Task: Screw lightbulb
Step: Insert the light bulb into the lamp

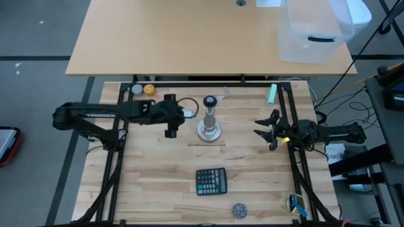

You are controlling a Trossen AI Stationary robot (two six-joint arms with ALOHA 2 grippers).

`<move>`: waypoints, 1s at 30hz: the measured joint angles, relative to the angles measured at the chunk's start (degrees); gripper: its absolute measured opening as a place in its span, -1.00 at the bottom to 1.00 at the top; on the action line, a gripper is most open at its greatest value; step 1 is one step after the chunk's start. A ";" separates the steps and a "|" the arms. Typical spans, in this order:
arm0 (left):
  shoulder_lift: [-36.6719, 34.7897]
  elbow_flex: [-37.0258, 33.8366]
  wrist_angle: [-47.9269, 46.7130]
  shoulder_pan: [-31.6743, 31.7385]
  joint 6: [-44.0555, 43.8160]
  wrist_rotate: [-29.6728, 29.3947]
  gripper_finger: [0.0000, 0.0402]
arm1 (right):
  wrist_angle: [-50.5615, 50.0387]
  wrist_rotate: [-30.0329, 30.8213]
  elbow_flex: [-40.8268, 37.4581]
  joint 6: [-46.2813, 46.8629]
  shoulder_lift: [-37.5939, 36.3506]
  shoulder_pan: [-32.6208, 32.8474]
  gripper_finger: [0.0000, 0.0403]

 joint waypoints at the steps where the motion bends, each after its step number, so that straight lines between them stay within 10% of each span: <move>1: -0.62 0.00 0.51 0.00 0.02 -0.02 0.38 | 0.26 0.01 -0.01 0.03 0.00 -0.02 0.05; 14: -4.37 0.02 8.68 -0.36 3.47 -2.61 0.38 | 3.66 0.28 0.00 -0.35 -0.02 0.00 0.05; 30: -4.37 0.02 28.80 -7.99 44.81 -30.20 0.38 | 3.71 0.26 0.00 0.02 -0.01 0.00 0.05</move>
